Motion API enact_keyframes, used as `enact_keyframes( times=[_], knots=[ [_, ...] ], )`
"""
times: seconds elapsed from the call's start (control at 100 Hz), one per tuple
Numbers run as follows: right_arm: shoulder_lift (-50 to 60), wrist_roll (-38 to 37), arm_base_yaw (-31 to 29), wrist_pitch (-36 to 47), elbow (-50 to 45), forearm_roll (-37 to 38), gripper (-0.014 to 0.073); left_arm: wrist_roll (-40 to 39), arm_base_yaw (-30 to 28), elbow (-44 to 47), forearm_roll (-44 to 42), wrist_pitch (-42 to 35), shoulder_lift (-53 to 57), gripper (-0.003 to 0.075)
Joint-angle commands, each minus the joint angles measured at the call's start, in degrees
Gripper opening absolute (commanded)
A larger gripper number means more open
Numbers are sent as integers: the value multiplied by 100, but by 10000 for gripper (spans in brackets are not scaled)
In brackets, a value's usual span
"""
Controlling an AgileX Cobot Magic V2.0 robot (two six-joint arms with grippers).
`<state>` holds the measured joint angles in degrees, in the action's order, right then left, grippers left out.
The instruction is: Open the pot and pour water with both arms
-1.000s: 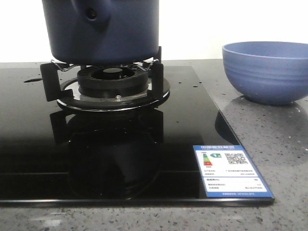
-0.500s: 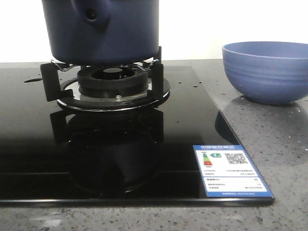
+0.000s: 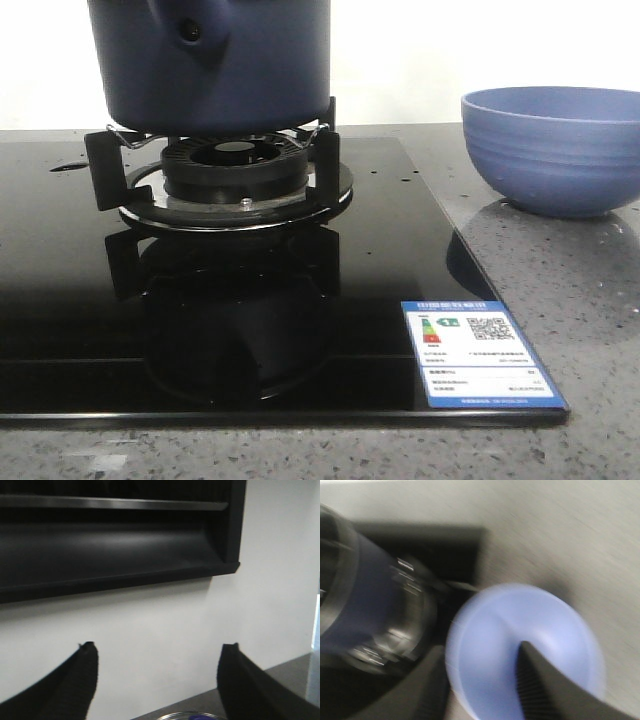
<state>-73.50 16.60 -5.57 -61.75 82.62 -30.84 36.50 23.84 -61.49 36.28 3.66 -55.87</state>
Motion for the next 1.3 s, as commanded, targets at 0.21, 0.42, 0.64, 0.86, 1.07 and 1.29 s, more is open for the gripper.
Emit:
enact_keyframes(
  times=[0.21,0.42,0.64,0.86,1.07,1.29],
  knots=[
    [1282,2605,27,2442,-1489,-2744,-58,-34,-1245,656,-31,-87,1101,-20],
    [2592,4988,27,3602,-3407,-4175,-59,-34,-1802,2258,207,-530,2349,-20],
    [3968,6384,27,4189,-5397,-5188,-59,-44,-1812,3953,776,-633,3758,-20],
    [4628,6371,27,4483,-6157,-5201,-63,-44,-1812,4538,1079,-623,4649,-20],
    [4655,6372,27,4341,-6190,-5223,-63,-56,-1812,4560,1088,-366,4715,-20],
    [4655,6372,27,4341,-6192,-5223,-63,-56,-1812,4560,1088,-366,4715,-20]
  ],
)
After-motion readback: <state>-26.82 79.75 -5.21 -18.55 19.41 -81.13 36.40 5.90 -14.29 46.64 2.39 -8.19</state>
